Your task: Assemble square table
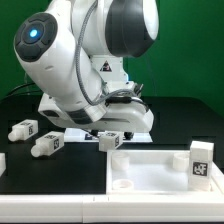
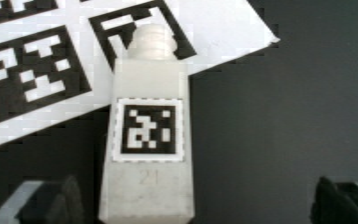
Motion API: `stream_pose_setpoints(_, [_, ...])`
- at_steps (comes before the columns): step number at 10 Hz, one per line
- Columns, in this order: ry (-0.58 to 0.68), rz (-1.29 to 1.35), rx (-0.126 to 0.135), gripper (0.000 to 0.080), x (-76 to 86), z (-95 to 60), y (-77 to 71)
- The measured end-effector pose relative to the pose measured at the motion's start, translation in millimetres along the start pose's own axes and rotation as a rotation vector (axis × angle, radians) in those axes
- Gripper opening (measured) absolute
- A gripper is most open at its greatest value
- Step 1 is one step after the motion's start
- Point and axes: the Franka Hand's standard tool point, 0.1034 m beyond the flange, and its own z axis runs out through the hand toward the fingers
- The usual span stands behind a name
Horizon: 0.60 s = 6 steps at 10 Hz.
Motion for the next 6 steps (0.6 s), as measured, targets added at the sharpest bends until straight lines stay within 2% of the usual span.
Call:
stream_pose_setpoints(1, [-0.075,0.024,0.033,0.0649,-7.2,5.1,4.7])
stream_pose_setpoints(2, [-0.148,0.045,0.052,0.0649,-7.5,10.5,11.9])
stream_pose_setpoints(3, [-0.158,0.05,0.051,0.0649,-2.4,16.3,14.4])
stream_pose_setpoints(4, [-0.139,0.046,0.036,0.0649,-0.3,24.1,14.4])
stream_pose_setpoints(6, [-0.132,0.05,0.023,0.0649,-2.3,35.6,14.6])
